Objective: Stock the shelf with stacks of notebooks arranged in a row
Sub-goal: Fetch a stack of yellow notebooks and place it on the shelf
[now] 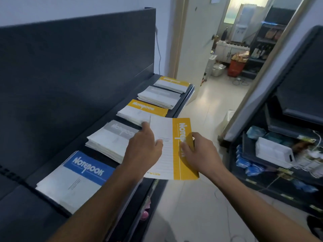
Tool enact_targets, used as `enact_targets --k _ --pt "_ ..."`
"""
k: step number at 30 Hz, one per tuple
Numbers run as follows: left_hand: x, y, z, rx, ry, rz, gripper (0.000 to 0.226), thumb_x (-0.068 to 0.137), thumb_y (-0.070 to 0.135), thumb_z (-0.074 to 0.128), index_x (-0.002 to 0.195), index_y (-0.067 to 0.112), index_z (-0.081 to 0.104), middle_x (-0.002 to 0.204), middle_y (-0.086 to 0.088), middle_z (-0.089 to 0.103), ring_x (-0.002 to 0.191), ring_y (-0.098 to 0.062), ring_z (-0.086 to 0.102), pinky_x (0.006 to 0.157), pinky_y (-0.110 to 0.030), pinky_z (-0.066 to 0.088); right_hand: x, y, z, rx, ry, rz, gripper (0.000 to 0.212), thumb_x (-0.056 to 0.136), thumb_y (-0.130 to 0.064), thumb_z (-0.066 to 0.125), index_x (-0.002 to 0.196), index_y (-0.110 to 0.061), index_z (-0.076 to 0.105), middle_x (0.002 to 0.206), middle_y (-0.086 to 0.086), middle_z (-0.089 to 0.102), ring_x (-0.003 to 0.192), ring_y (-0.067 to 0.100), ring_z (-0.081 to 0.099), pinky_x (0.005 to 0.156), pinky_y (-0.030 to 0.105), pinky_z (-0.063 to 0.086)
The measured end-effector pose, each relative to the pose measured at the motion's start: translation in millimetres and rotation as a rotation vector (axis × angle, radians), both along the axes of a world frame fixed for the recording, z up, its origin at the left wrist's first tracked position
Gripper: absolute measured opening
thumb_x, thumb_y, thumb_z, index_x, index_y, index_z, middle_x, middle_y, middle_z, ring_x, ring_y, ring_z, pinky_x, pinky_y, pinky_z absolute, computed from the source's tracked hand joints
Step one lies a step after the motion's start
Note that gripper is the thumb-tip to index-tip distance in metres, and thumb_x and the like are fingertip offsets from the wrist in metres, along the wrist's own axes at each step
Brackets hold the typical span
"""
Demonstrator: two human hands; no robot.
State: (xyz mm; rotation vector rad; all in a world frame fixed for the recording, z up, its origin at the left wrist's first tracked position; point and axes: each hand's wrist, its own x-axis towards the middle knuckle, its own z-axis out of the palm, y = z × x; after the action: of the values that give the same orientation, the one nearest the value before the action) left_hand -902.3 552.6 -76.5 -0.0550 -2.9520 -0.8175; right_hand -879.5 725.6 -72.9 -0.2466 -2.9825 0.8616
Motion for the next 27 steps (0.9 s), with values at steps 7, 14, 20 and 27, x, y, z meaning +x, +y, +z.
enact_targets --k 7,14,20,27 --pt "-86.4 87.3 2.5 -0.017 -0.009 -0.010 0.049 0.095 0.038 0.057 0.130 0.015 0.033 0.115 -0.009 0.064 0.096 -0.028 0.062 0.071 -0.034 0.044 -83.7 88.0 -5.3 -0.058 -0.026 0.004 0.029 0.098 -0.039 0.051 0.112 -0.015 0.056 0.101 0.003 0.067 0.089 0.025 0.064 0.081 0.043 0.055" --pt "-166.0 171.4 13.5 -0.015 0.012 0.021 0.049 0.094 0.038 0.060 0.130 0.016 0.033 0.116 -0.008 0.064 0.099 -0.027 0.063 0.076 -0.036 0.050 -172.3 175.0 -6.7 -0.088 -0.003 0.037 0.031 0.095 -0.043 0.054 0.112 -0.017 0.056 0.100 0.002 0.067 0.091 0.025 0.064 0.081 0.042 0.055" --pt "-222.8 212.4 11.4 -0.017 0.011 0.046 0.047 0.093 0.038 0.060 0.126 0.018 0.034 0.115 -0.007 0.064 0.100 -0.026 0.062 0.080 -0.038 0.051 -234.5 216.6 -11.6 -0.074 -0.018 0.065 0.027 0.095 -0.042 0.054 0.110 -0.019 0.055 0.099 -0.001 0.067 0.090 0.023 0.064 0.079 0.039 0.054" --pt "-302.4 247.5 6.2 -0.041 -0.004 0.104 0.048 0.095 0.038 0.057 0.131 0.019 0.033 0.116 -0.007 0.063 0.098 -0.026 0.061 0.076 -0.035 0.048 -316.6 248.5 -18.7 -0.062 -0.011 0.084 0.026 0.097 -0.040 0.053 0.113 -0.019 0.055 0.100 -0.002 0.066 0.090 0.021 0.064 0.076 0.035 0.052"
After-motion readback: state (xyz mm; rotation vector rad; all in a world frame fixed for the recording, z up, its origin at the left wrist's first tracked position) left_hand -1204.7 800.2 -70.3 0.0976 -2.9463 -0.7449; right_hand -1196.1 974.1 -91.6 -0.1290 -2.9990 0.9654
